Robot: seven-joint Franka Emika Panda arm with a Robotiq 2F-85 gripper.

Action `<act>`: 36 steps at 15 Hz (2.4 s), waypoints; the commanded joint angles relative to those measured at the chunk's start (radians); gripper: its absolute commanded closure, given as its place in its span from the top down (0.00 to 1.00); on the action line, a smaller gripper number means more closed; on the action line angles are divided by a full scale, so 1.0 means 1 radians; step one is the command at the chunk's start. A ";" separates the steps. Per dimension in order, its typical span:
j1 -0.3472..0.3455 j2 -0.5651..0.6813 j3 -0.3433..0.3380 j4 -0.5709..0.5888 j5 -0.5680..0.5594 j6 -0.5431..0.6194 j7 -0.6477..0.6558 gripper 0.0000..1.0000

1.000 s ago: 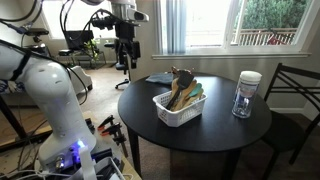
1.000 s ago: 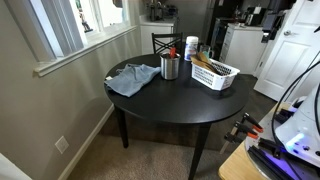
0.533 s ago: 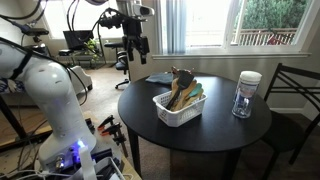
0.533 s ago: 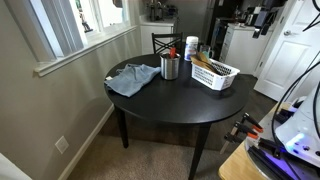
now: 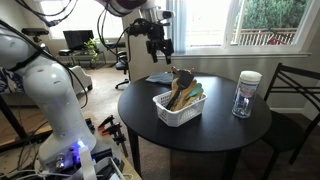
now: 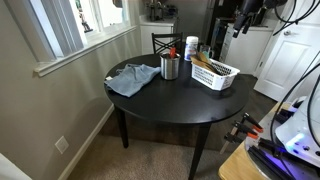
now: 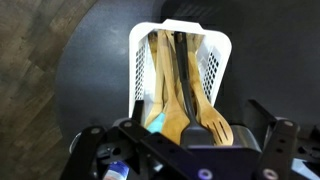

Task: Remove the brown spoon from the silver tin and put it inside the white basket

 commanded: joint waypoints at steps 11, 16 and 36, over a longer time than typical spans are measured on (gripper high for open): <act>0.028 0.409 0.066 0.289 -0.003 0.059 0.006 1.00; 0.044 0.444 0.074 0.332 0.024 0.053 -0.023 1.00; 0.046 0.443 0.076 0.334 0.071 0.064 -0.016 1.00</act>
